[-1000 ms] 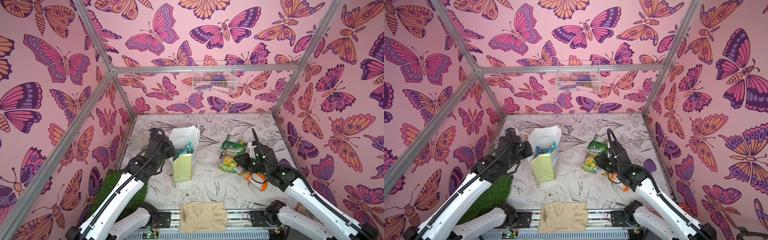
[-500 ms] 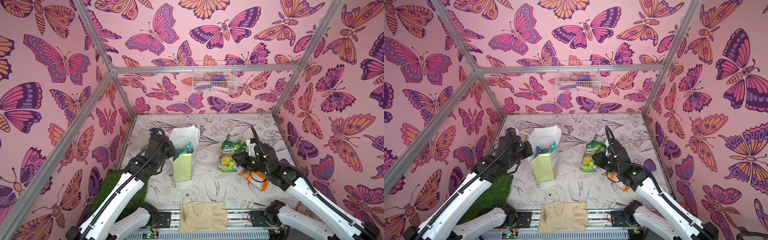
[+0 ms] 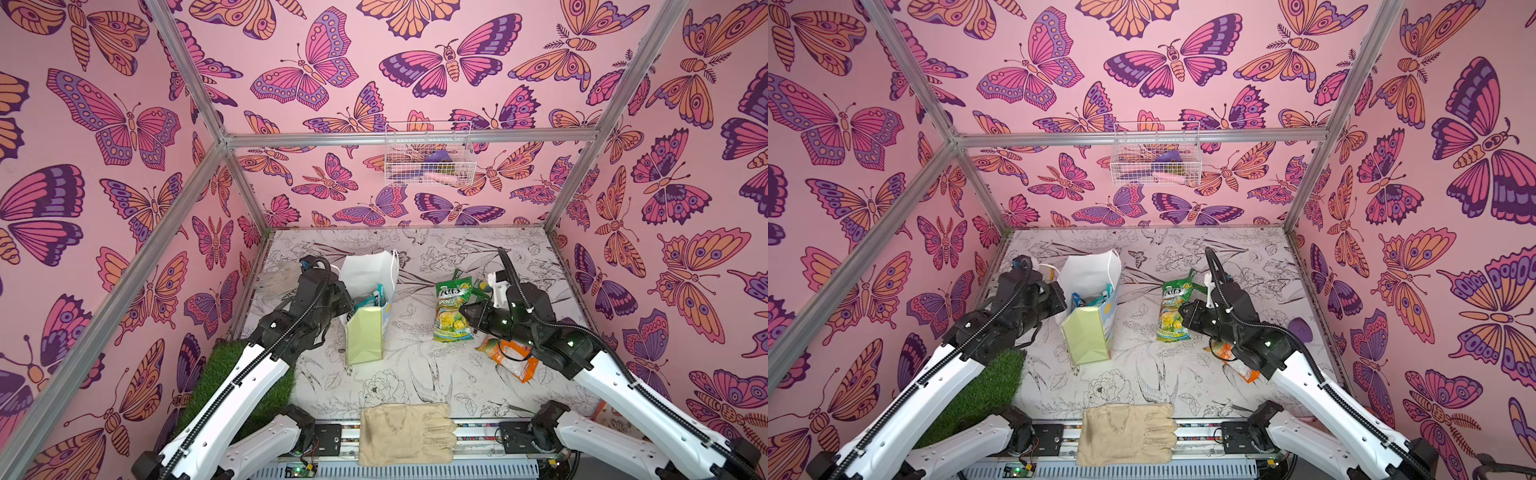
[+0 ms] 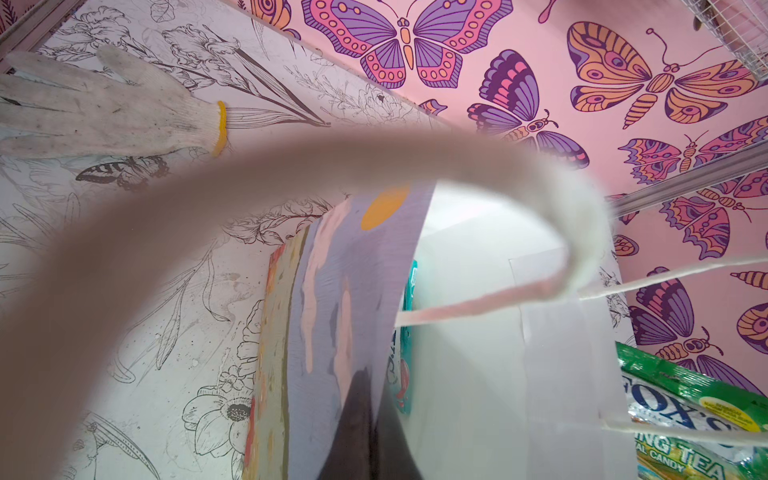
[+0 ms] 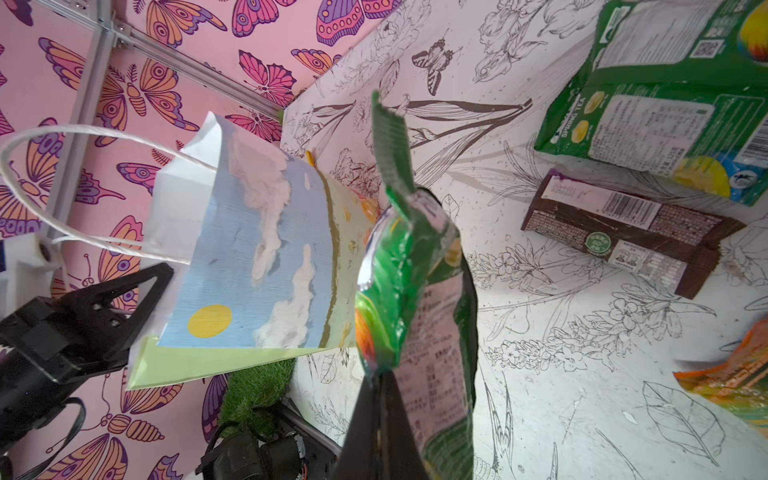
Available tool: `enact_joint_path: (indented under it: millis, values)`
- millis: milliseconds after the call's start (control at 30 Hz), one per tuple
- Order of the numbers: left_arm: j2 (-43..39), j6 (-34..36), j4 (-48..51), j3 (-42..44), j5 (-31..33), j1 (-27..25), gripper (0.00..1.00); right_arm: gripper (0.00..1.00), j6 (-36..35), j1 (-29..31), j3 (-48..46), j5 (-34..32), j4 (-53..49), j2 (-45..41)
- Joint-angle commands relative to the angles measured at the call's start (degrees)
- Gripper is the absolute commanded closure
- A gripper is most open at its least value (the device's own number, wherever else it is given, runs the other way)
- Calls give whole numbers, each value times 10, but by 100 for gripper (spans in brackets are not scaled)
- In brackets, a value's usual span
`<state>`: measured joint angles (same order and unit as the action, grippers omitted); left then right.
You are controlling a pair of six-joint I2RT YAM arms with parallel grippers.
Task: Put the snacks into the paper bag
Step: 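Lift the green packet with the right gripper off the table, then carry the green packet with the right gripper over the white bag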
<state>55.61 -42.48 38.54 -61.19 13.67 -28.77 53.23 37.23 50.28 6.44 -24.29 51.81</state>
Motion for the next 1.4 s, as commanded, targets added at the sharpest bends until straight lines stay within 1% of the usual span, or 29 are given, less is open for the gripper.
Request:
enact_joint_path:
  millis: [0, 333, 767, 1233, 1300, 1367]
  values:
    - [3, 2, -13, -6, -5, 3, 100, 100, -14, 10, 30, -8, 15, 2]
    - [-2, 2, -13, -6, -3, 3, 100, 100, -23, 28, 65, -10, 17, 13]
    - [-7, 2, -13, -12, -6, 3, 100, 100, -44, 57, 132, -8, 17, 29]
    - [1, 4, -15, -30, -8, 3, 100, 100, -67, 68, 188, -4, 18, 27]
    - [3, 4, -16, -31, -9, 3, 100, 100, -76, 72, 204, -11, 12, 29]
    - [5, 4, -16, -33, -9, 3, 100, 100, -97, 81, 228, -31, -4, 33]
